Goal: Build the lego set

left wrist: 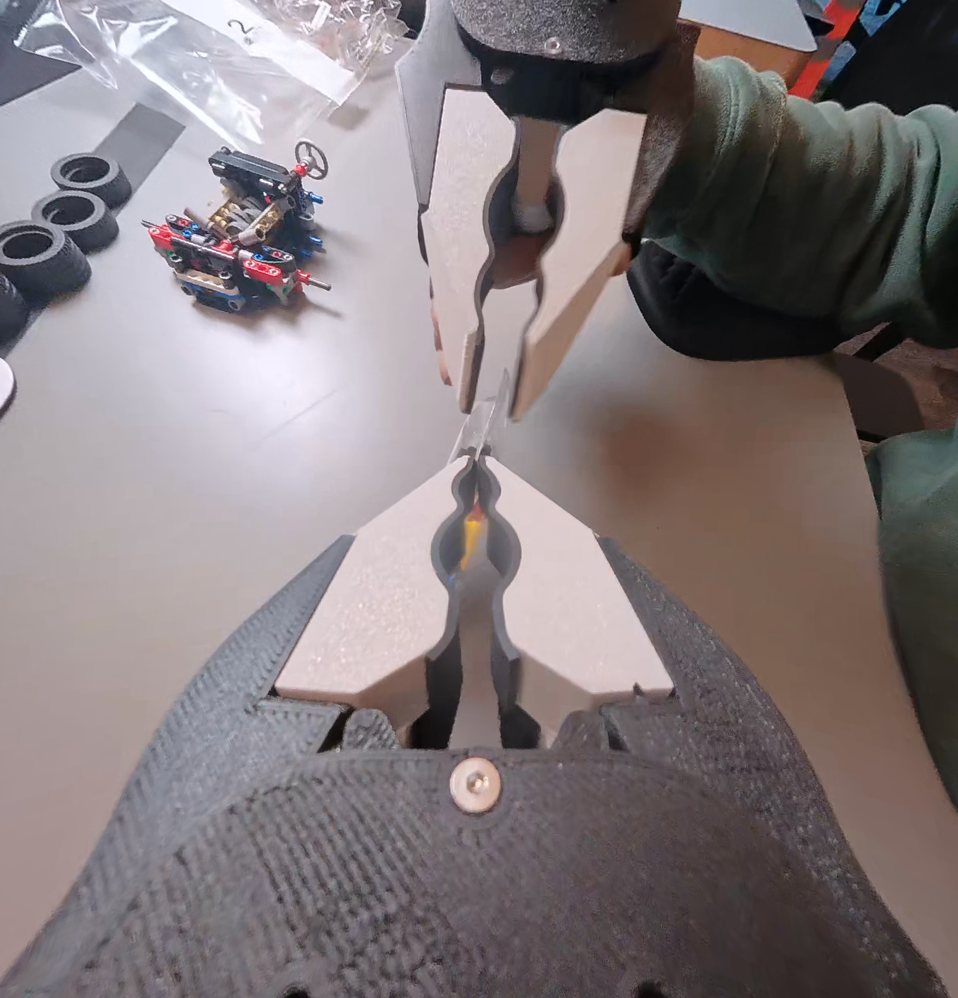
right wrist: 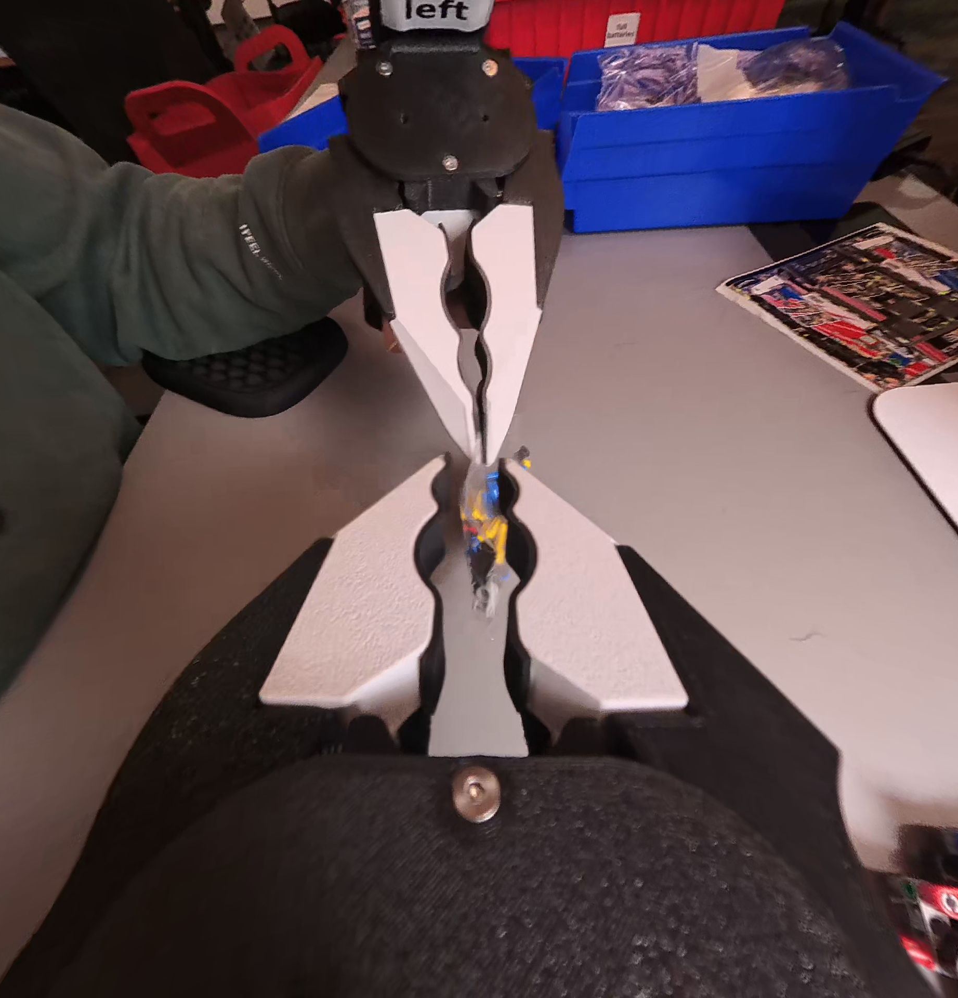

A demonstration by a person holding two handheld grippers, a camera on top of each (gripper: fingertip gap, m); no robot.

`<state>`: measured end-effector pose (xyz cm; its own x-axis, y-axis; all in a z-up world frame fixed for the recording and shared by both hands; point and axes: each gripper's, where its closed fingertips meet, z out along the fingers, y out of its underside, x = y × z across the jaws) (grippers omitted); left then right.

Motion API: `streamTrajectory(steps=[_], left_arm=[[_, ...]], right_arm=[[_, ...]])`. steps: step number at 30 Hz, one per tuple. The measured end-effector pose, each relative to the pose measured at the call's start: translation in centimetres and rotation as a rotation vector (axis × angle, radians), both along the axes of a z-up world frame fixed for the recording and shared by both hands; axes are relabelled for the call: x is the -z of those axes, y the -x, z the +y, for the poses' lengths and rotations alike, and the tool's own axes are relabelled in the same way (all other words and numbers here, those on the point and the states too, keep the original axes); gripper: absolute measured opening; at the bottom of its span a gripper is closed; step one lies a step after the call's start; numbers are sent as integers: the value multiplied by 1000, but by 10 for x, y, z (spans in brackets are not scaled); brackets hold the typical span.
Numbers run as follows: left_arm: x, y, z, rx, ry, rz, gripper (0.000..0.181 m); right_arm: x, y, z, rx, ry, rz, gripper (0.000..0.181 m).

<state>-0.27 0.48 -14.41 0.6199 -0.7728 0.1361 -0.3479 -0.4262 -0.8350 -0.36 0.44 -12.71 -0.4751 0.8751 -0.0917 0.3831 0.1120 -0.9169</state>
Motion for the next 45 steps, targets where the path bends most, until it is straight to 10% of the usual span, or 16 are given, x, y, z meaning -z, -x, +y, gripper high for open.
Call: streamTrajectory(steps=[11, 20, 45], left_arm=[[-62, 3, -30, 133, -133, -171, 24], [16, -11, -22, 175, 139, -157, 0], [42, -9, -23, 192, 241, -178, 0]], right_arm=[[-16, -25, -33, -232, 192, 6, 0], [24, -6, -21, -125, 156, -92, 0], [54, -2, -17, -104, 23, -104, 1]])
